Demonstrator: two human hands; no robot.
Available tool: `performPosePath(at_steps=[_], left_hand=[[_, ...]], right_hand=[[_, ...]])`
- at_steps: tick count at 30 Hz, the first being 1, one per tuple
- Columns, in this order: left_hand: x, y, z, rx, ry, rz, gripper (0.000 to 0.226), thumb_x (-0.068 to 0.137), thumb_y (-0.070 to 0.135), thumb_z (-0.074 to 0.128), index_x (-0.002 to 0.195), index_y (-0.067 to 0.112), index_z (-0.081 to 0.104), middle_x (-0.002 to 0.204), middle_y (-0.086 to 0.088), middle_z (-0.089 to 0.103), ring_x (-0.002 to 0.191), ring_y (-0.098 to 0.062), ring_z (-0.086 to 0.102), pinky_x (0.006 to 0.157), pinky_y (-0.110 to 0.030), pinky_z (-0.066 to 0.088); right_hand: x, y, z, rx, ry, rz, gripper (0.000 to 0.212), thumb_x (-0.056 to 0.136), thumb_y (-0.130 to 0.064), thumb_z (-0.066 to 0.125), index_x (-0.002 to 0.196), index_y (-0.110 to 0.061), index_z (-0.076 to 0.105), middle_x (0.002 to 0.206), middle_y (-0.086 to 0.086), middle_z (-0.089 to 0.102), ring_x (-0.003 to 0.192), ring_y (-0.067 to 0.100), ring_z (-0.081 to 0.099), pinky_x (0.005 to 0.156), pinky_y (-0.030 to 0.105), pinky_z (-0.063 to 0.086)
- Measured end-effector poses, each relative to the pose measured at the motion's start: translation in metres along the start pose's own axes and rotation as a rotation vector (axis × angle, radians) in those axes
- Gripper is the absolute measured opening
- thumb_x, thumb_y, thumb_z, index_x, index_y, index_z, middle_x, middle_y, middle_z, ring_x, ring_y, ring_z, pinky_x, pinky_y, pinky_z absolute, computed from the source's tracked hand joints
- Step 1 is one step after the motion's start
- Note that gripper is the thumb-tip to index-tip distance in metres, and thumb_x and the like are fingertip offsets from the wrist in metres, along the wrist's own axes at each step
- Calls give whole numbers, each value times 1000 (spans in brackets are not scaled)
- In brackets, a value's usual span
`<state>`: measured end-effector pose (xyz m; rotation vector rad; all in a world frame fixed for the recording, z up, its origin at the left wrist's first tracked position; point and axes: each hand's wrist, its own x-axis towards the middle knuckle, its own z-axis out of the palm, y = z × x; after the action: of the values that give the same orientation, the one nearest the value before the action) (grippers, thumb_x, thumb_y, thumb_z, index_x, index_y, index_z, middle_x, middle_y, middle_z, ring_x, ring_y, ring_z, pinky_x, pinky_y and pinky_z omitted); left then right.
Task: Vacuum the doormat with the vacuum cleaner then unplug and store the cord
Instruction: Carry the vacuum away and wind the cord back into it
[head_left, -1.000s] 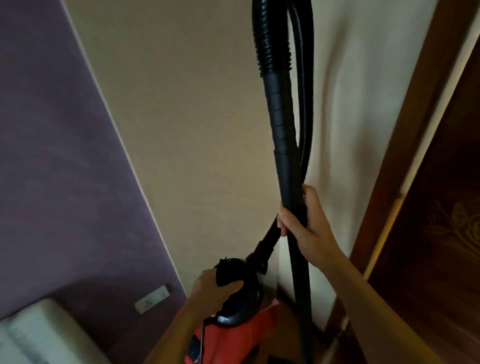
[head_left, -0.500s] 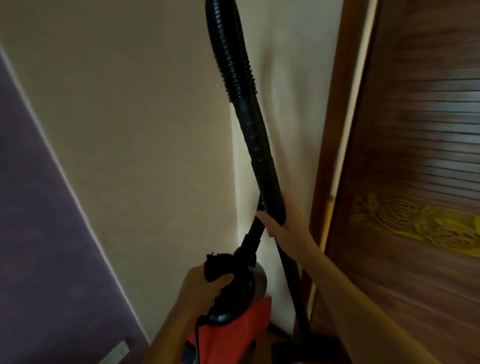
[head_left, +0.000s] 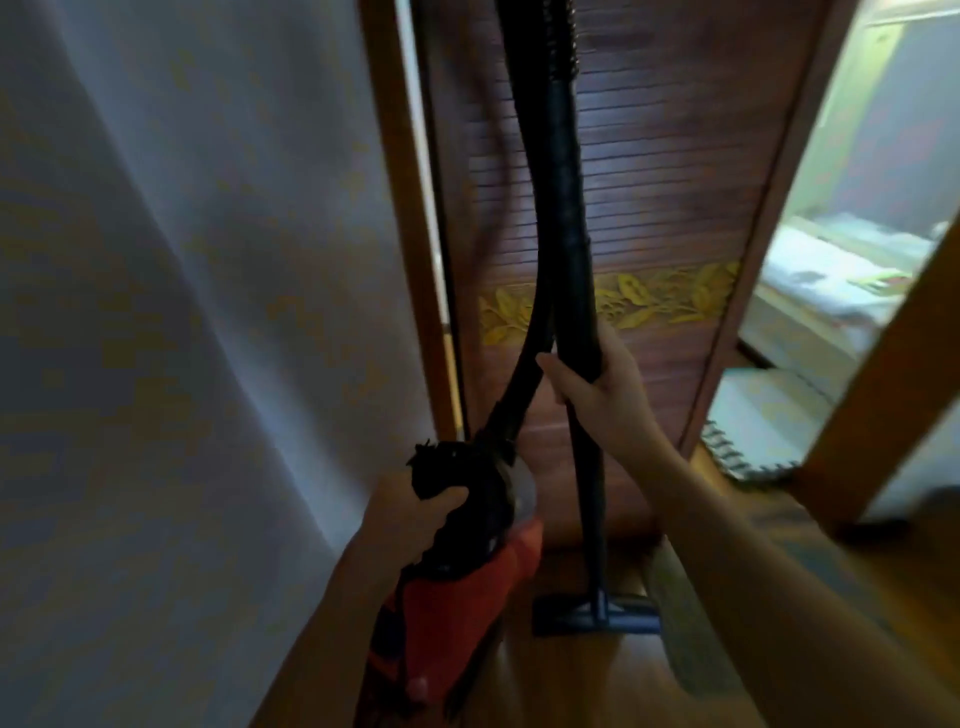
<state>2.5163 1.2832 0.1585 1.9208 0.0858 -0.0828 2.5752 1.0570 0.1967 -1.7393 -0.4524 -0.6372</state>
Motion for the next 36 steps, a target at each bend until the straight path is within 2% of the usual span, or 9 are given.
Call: performPosePath(at_steps=[4, 9, 13, 18, 22, 24, 27, 33, 36], left_hand=[[10, 14, 51, 78, -155, 90, 8, 86, 20, 73, 84, 20, 65, 74, 3, 65, 67, -13, 60, 55, -21, 47], [18, 36, 128, 94, -266, 155, 21, 75, 23, 80, 66, 23, 61, 53, 11, 56, 49, -9, 52, 48, -23, 38], [18, 53, 205, 127, -345, 193, 16, 68, 26, 79, 65, 18, 66, 50, 10, 61, 49, -10, 58, 55, -26, 44], [6, 72, 301, 191, -424, 285, 19, 79, 20, 78, 66, 18, 65, 57, 7, 64, 52, -9, 61, 51, -23, 44], [-4, 88, 375, 284, -488, 357, 22, 79, 25, 78, 63, 20, 64, 59, 4, 66, 57, -14, 66, 52, -31, 52], [-7, 96, 412, 313, -533, 397, 22, 79, 27, 78, 63, 20, 64, 62, 1, 68, 62, -17, 68, 58, -38, 55], [-14, 110, 459, 337, -608, 461, 26, 81, 27, 76, 61, 17, 62, 64, -3, 67, 63, -20, 67, 54, -34, 50], [-27, 139, 543, 292, -719, 516, 35, 81, 27, 76, 54, 23, 54, 59, 4, 59, 61, -17, 61, 53, -25, 40], [-20, 153, 583, 284, -774, 532, 40, 81, 25, 76, 51, 25, 49, 56, 7, 55, 58, -16, 57, 54, -25, 38]], right_hand=[[-21, 1, -73, -120, 177, 45, 18, 95, -7, 70, 105, -6, 55, 84, 11, 53, 76, 34, 57, 69, 54, 52], [-51, -8, -165, -199, 312, 112, 18, 97, -9, 68, 104, -3, 52, 85, 25, 51, 77, 39, 55, 67, 48, 49], [-83, -14, -236, -260, 416, 158, 24, 97, -4, 66, 105, -22, 52, 77, 5, 53, 64, 13, 58, 57, 25, 51], [-128, -5, -329, -407, 585, 266, 16, 95, 3, 61, 103, 0, 48, 71, -1, 37, 55, 4, 42, 51, 19, 41], [-158, 0, -400, -483, 672, 285, 17, 95, -3, 62, 102, -10, 49, 77, 23, 50, 63, 40, 55, 54, 52, 52], [-173, 2, -434, -540, 715, 285, 18, 94, -8, 64, 106, -14, 51, 83, 28, 52, 69, 46, 54, 59, 57, 51], [-188, 1, -474, -561, 793, 273, 19, 94, -6, 64, 107, -9, 51, 84, 25, 53, 71, 43, 56, 61, 50, 54], [-212, 0, -541, -627, 892, 276, 31, 95, -6, 65, 104, -32, 51, 83, 6, 54, 73, 39, 57, 62, 39, 54], [-217, 3, -568, -654, 943, 284, 33, 95, -3, 65, 100, -32, 50, 80, 13, 52, 69, 42, 55, 55, 33, 52]])
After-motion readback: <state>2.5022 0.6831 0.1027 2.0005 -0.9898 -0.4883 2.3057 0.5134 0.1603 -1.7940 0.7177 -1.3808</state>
